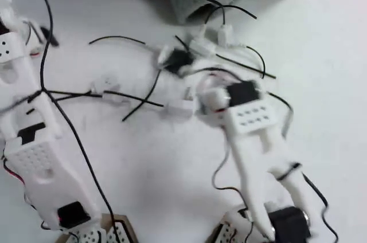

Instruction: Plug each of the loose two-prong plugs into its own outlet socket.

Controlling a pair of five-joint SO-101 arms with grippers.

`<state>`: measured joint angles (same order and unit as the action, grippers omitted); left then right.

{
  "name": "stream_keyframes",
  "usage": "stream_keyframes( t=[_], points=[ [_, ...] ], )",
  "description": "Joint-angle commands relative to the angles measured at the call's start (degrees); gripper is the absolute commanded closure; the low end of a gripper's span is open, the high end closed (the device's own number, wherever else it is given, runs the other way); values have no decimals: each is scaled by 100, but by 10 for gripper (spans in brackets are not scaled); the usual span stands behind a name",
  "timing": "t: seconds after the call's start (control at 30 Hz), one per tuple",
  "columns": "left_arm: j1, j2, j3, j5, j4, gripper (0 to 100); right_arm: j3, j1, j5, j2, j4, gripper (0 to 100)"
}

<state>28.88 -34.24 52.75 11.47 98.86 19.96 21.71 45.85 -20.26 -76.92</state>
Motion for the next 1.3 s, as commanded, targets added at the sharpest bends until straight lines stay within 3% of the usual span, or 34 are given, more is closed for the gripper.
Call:
stream_keyframes(
  t=[0.0, 0.17, 0.27, 0.37, 0.87, 1.27],
  points=[
    [198, 338, -1248, -62, -853, 729, -1037, 892, 1600, 945, -734, 663],
    [409, 382, -2444, -26, -1916, 729, -2585, 1156, 2040, 2738, -1358, 663],
    [418, 365, -2919, -26, -2233, 729, -3930, 1314, 2356, 3864, -2132, 663],
    [374, 365, -3288, -18, -2497, 729, -4818, 1481, 2338, 4620, -2185, 664],
    [-48, 330, -3886, -18, -2681, 729, -6303, 796, 2321, 6448, -2167, 671],
    [-48, 154, -3851, -18, -2831, 729, -6374, 892, 2092, 6703, -2149, 985]
  ],
)
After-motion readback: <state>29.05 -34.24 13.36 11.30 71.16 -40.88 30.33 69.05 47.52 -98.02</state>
